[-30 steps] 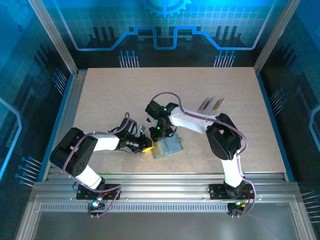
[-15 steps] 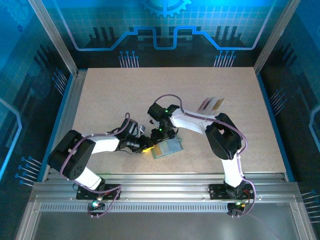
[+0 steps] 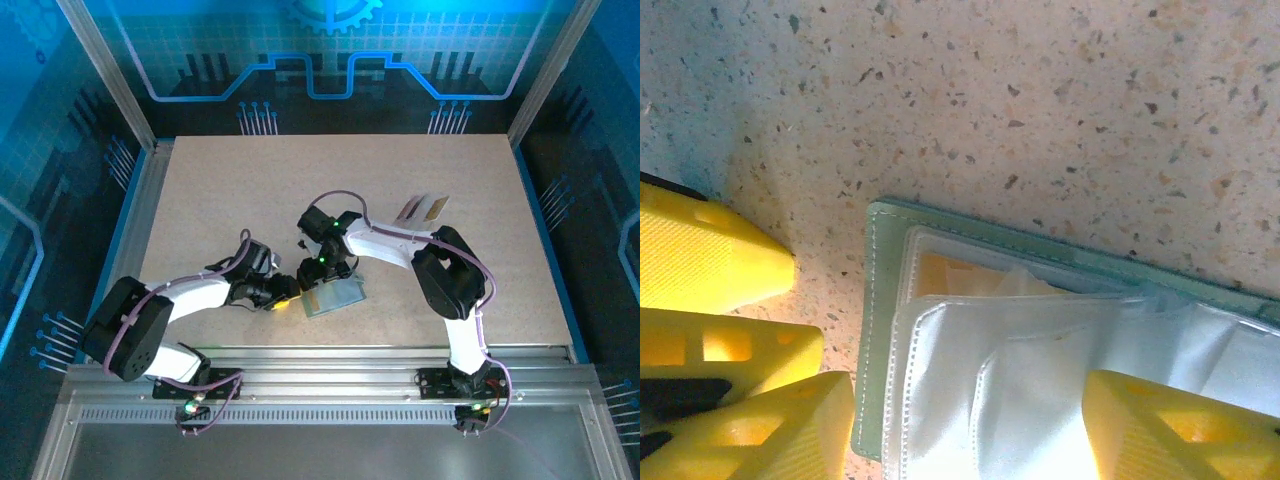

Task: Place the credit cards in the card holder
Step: Flip over the card slot in the card holder.

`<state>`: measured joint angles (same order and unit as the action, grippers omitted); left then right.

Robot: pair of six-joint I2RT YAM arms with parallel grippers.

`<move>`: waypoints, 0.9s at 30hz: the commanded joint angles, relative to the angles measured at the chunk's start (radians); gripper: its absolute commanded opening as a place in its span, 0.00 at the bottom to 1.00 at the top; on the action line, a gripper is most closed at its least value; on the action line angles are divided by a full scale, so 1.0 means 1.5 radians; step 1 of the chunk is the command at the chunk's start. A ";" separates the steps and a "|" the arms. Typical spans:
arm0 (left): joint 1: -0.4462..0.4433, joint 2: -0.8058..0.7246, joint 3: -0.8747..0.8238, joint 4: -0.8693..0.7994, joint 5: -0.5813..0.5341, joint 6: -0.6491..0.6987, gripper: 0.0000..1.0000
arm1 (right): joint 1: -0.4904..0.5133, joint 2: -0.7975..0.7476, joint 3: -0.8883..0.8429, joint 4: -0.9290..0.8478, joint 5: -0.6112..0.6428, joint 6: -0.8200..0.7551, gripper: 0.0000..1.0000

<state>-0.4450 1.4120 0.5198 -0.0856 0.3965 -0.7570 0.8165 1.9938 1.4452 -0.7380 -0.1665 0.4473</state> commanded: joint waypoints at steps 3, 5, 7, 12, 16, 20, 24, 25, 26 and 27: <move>0.000 -0.054 -0.003 -0.032 0.016 0.034 0.48 | -0.007 0.017 -0.025 0.024 0.007 0.003 0.66; 0.000 -0.072 -0.006 -0.038 0.013 0.033 0.49 | -0.012 0.017 -0.029 0.031 -0.003 0.006 0.69; 0.002 -0.094 -0.011 -0.044 0.012 0.031 0.50 | -0.019 0.014 -0.039 0.048 -0.027 0.010 0.70; 0.003 -0.136 -0.008 -0.057 0.016 0.032 0.50 | -0.027 0.013 -0.045 0.064 -0.061 0.012 0.72; 0.003 -0.134 -0.005 -0.042 0.035 0.034 0.42 | -0.035 0.005 -0.055 0.072 -0.074 0.015 0.72; -0.004 -0.123 -0.007 -0.004 0.062 0.024 0.34 | -0.053 -0.017 -0.087 0.108 -0.123 0.026 0.74; -0.014 -0.118 -0.002 0.014 0.068 0.016 0.31 | -0.067 -0.037 -0.111 0.136 -0.165 0.034 0.76; -0.017 -0.117 0.000 0.014 0.068 0.016 0.31 | -0.069 -0.042 -0.113 0.138 -0.167 0.033 0.77; -0.020 -0.117 0.002 0.014 0.067 0.016 0.30 | -0.069 -0.047 -0.114 0.136 -0.166 0.031 0.77; -0.025 -0.118 0.003 0.015 0.068 0.015 0.30 | -0.070 -0.051 -0.115 0.135 -0.166 0.029 0.78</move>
<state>-0.4664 1.2285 0.5095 -0.0853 0.4660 -0.7315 0.7219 1.9518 1.2907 -0.5438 -0.3759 0.4828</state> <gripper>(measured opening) 0.304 0.772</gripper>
